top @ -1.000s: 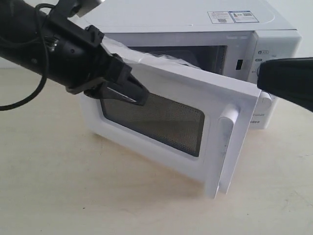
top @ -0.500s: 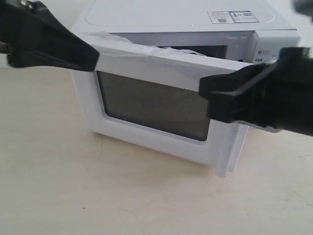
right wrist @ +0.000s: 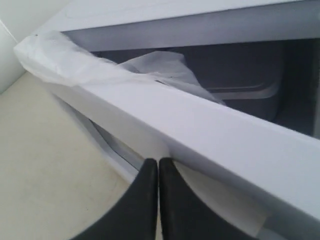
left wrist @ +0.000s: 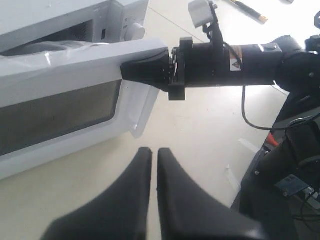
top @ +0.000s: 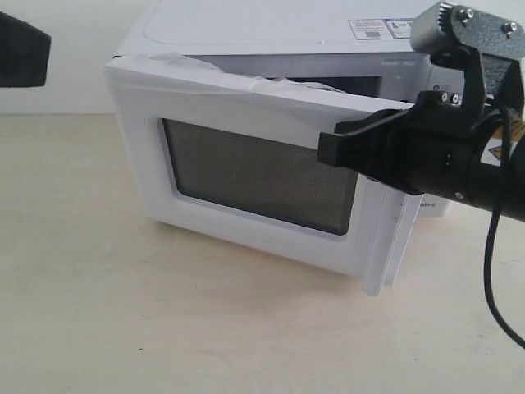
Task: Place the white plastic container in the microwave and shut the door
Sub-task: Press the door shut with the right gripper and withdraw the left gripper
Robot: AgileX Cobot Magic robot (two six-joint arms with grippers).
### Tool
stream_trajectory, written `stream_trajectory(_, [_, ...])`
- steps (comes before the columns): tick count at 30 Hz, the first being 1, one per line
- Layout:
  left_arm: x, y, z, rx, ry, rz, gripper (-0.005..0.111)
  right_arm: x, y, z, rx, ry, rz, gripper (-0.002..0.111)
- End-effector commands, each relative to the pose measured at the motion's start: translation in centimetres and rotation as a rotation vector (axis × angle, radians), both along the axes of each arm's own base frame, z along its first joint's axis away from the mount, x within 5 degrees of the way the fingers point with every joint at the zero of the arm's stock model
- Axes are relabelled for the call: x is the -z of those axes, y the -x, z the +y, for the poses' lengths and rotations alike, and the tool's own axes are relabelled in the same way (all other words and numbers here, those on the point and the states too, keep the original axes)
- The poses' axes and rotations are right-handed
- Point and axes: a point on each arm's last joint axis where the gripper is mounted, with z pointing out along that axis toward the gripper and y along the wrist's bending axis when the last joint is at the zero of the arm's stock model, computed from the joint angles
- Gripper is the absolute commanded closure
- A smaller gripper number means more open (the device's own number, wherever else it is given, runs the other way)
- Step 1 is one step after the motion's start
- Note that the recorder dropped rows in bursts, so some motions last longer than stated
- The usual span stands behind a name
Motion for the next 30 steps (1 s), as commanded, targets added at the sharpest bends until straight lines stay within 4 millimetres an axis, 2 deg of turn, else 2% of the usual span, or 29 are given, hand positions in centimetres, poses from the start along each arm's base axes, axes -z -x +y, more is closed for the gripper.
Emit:
stream_trajectory(1, [0.4, 0.0, -0.1, -0.001, -0.008, 0.019, 0.102, -0.1, -0.5, -0.6, 0.027, 0.003, -0.024, 0.108])
stream_trajectory(7, [0.4, 0.0, -0.1, -0.005, -0.004, 0.022, 0.102, -0.2, -0.7, -0.5, 0.038, -0.011, -0.053, 0.108])
stream_trajectory(16, [0.5, 0.0, -0.1, -0.008, -0.002, 0.041, 0.102, 1.4, -2.5, -0.3, 0.105, -0.002, -0.062, 0.108])
stream_trajectory(30, [0.5, 0.1, -0.1, -0.005, -0.006, 0.045, 0.102, 0.9, -3.2, -0.6, 0.173, -0.026, -0.141, 0.108])
